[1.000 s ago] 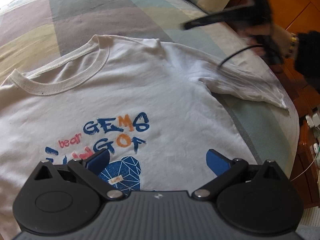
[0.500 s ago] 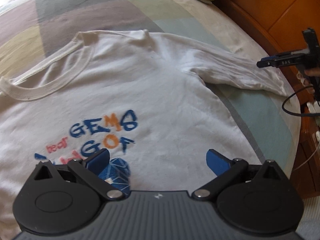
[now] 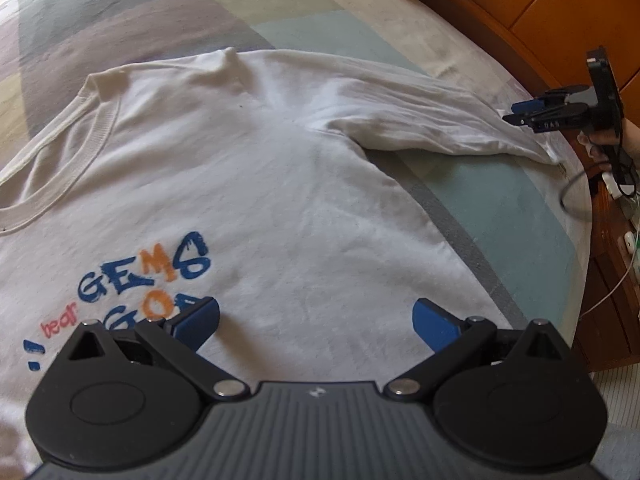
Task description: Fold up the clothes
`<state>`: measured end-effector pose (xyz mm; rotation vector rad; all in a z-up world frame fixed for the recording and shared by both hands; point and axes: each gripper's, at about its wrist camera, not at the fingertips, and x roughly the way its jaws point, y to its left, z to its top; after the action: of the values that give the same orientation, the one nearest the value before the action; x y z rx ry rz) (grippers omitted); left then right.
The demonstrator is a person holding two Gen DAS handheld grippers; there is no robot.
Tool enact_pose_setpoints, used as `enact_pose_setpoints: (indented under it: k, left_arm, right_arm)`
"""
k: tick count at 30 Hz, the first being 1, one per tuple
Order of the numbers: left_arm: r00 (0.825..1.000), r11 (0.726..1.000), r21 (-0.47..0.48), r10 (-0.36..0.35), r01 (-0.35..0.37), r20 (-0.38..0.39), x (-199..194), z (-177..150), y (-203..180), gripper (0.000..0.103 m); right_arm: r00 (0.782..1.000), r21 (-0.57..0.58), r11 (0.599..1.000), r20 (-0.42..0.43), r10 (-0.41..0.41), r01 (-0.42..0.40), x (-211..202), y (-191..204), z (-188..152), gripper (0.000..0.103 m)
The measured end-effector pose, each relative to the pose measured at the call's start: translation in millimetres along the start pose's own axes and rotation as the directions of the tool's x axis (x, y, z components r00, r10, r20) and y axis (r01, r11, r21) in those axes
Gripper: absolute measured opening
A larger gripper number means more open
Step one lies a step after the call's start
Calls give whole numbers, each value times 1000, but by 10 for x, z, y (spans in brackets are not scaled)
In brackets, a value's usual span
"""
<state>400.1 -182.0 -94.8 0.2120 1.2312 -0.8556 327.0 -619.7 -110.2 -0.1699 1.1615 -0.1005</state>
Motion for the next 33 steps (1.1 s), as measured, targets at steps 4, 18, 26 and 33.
enact_pose_setpoints:
  k: [4,18,26,33]
  left_arm:
    - [1000,1000,0,-2,2,-6,35,24,5,102]
    - [999,999,-6,-38,38,-9,64,58,17,102]
    - [999,999,-15,-41,40,-13,56,45,91,102]
    - [1000,1000,-13,5,-5,-5,18,33,155,102]
  right_arm:
    - [1000,-96,995,-15,-1,-1,0,51,36,51]
    - [999,35,999,14,35,-35,-113,-225,253,2]
    - [995,175,985,100,-22,4,-268,54,389,36]
    - [903,182,903,270,334,-389,70,1090,828,71]
